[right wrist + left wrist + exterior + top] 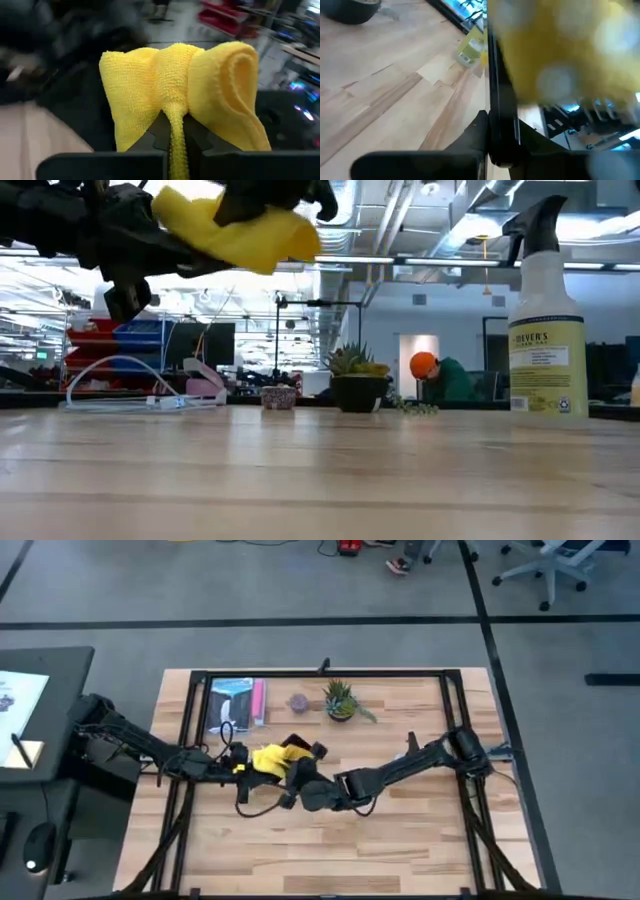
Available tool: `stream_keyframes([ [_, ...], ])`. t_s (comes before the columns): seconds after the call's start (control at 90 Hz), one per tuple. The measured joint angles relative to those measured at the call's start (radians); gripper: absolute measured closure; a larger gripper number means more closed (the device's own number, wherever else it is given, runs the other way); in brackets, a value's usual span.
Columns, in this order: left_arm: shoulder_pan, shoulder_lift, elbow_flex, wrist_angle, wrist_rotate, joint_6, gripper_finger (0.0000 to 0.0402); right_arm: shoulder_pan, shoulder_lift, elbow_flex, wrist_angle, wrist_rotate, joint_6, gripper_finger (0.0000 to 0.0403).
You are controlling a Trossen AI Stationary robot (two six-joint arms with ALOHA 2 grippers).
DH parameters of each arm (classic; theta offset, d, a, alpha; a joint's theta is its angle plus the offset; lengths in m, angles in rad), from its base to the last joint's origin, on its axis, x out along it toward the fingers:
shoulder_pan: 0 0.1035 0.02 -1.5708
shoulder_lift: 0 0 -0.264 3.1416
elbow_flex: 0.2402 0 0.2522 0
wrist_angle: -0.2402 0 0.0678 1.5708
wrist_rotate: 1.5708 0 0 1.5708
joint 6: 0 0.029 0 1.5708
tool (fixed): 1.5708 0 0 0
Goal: Apply microfiber cloth
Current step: Wipe the front and back of the cellphone with the microfiber cloth
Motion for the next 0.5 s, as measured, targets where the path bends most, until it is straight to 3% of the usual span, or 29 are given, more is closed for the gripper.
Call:
stream_keyframes([
  [0.189,0.001,0.000,0.000,0.001,0.000,-0.004,0.0388,0.022,-0.009,0.001,-0.091,0.344,-0.003,0.0400],
  [0.267,0.001,0.000,0.000,0.004,0.006,0.000,0.0388,0.036,-0.011,0.001,-0.096,0.396,-0.009,0.0400],
  [0.356,0.000,0.000,0.000,0.003,0.014,0.001,0.0388,0.044,-0.012,0.001,-0.125,0.318,0.008,0.0400],
  [0.5,0.000,0.000,0.000,0.001,0.010,0.002,0.0388,0.043,-0.007,0.001,-0.219,-0.008,0.114,0.0400],
])
